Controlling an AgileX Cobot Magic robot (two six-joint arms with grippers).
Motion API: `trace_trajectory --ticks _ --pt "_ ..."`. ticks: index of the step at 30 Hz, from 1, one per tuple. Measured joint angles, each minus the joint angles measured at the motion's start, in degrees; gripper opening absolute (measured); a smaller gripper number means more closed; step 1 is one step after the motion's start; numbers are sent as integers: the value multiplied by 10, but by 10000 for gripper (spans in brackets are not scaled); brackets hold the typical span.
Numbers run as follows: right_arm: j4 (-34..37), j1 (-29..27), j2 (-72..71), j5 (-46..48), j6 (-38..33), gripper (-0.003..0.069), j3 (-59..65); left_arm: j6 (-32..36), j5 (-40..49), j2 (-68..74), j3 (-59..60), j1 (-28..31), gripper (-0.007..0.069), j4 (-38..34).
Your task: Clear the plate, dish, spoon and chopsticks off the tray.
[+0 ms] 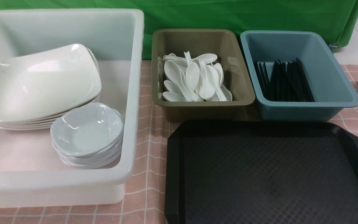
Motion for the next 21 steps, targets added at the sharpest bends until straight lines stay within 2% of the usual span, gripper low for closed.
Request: trace_trajectory --ticks 1,2,3,5,6,12,17,19,21 --pt "-2 0 0 20 -7 41 -27 0 14 0 -5 -12 108 4" --pt "-1 0 0 24 -7 34 -33 0 17 0 -5 -12 97 4" --pt "-7 0 0 55 -15 30 -71 0 32 0 -9 -33 43 11" --pt "-16 0 0 97 -20 30 -124 0 48 0 -11 -69 10 22" --pt "-23 0 0 122 -20 30 -151 -5 54 0 -11 -88 1 27" --pt "-46 0 -40 125 -21 30 -249 -30 97 -2 -27 -197 -8 74" --pt "-45 0 -130 122 6 30 -227 -53 107 -10 -41 -266 -8 108" --pt "-38 0 -188 90 15 30 -167 -56 108 -15 -46 -291 -8 117" --pt "-29 0 -239 17 26 30 -96 -60 109 -17 -50 -311 -6 126"
